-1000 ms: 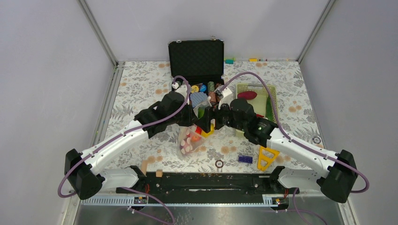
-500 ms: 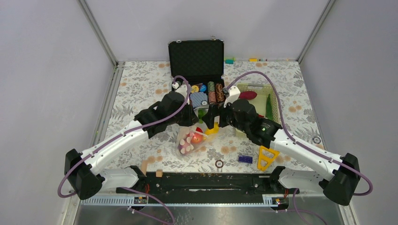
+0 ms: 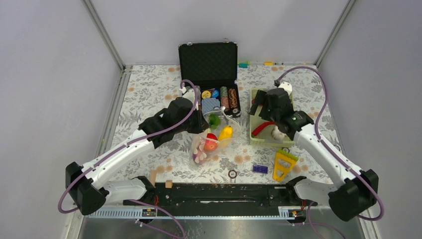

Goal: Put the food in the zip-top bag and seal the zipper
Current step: Pick up the fake vegetable from the bin.

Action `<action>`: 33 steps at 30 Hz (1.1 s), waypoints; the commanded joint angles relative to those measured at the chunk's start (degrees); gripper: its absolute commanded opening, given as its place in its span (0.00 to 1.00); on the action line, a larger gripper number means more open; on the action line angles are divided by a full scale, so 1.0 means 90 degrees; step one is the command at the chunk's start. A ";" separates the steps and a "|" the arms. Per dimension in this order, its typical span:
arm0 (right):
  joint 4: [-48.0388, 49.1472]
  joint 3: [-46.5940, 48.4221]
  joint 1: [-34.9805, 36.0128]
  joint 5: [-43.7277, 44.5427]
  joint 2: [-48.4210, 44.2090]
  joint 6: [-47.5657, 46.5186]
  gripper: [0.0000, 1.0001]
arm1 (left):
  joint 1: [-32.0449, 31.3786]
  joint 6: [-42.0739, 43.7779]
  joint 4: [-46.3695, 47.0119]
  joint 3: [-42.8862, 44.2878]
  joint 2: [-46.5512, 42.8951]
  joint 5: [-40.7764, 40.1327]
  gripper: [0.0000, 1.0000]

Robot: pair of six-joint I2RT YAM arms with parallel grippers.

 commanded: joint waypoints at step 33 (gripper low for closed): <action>-0.1295 0.1361 -0.1285 0.1126 0.4333 0.2869 0.95 | 0.0035 0.0102 0.0312 -0.0037 -0.0009 -0.0051 0.00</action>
